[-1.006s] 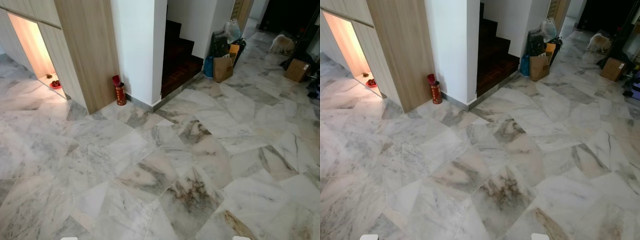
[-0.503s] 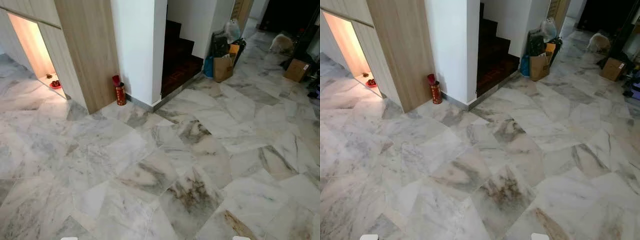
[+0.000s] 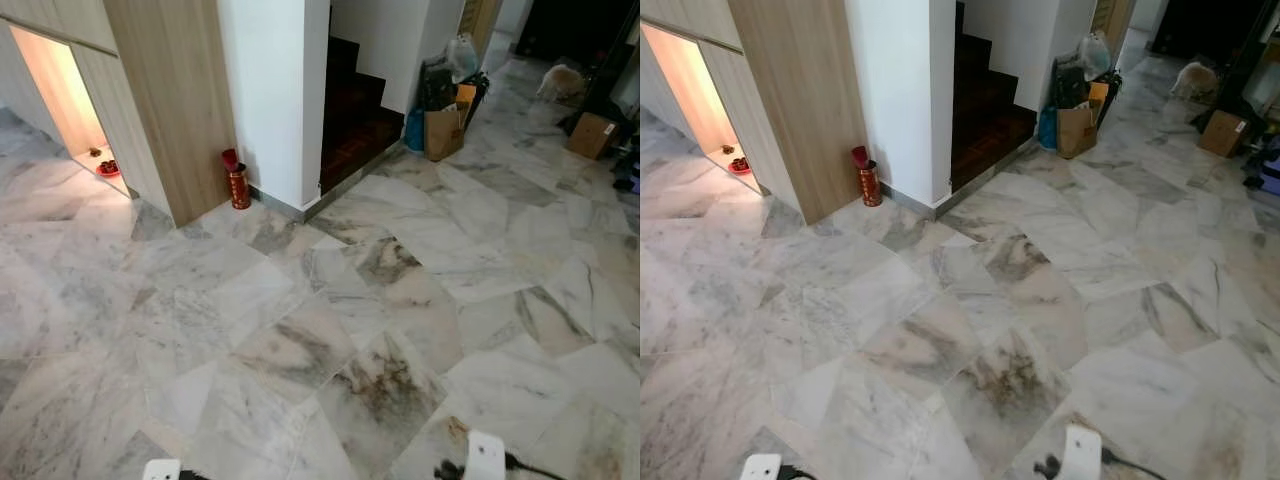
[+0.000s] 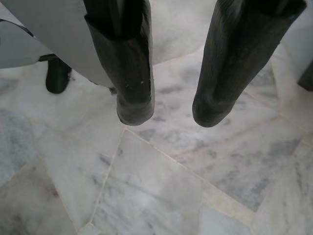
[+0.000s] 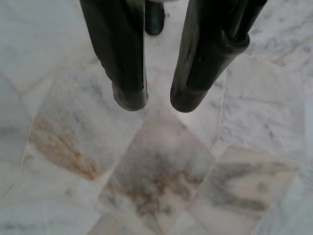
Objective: Move the pillow to the sofa from floor
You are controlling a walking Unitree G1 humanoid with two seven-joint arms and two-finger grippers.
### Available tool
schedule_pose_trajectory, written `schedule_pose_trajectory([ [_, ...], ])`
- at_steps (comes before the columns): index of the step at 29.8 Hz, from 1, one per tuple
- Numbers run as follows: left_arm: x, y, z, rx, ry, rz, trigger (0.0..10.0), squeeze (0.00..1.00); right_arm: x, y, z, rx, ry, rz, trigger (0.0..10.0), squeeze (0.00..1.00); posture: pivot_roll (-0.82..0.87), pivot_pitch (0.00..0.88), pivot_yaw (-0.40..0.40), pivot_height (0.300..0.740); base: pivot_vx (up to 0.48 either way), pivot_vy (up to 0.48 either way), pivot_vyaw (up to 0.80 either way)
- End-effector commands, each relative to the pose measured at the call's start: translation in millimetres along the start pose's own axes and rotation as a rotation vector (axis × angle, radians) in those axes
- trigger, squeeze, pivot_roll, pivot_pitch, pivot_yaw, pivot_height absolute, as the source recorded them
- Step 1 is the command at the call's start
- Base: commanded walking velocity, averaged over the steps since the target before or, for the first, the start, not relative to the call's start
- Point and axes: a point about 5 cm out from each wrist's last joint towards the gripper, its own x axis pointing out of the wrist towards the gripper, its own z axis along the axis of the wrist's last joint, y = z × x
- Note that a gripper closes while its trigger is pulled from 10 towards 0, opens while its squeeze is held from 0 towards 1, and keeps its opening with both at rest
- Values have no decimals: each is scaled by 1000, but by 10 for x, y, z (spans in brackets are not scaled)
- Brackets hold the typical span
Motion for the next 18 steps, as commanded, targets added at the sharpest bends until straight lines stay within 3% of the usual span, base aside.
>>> schedule_pose_trajectory([
  [1, -9, 39, -15, 21, 6, 3, 10000, 0, -24, -34, -125, 27, 41, -14, 10000, 0, 46, 47, -16, 740, 0, 0, 0],
  [10, -16, 69, -23, 29, -2, 25, 10000, 0, -21, -24, -124, 13, 51, -3, 10000, 0, 44, 47, -16, 740, 0, 0, 0],
  [18, -20, 62, -46, 19, 5, 29, 10000, 0, -22, -7, -116, -21, 39, 27, 10000, 0, 44, 47, -18, 740, 0, 0, 742],
])
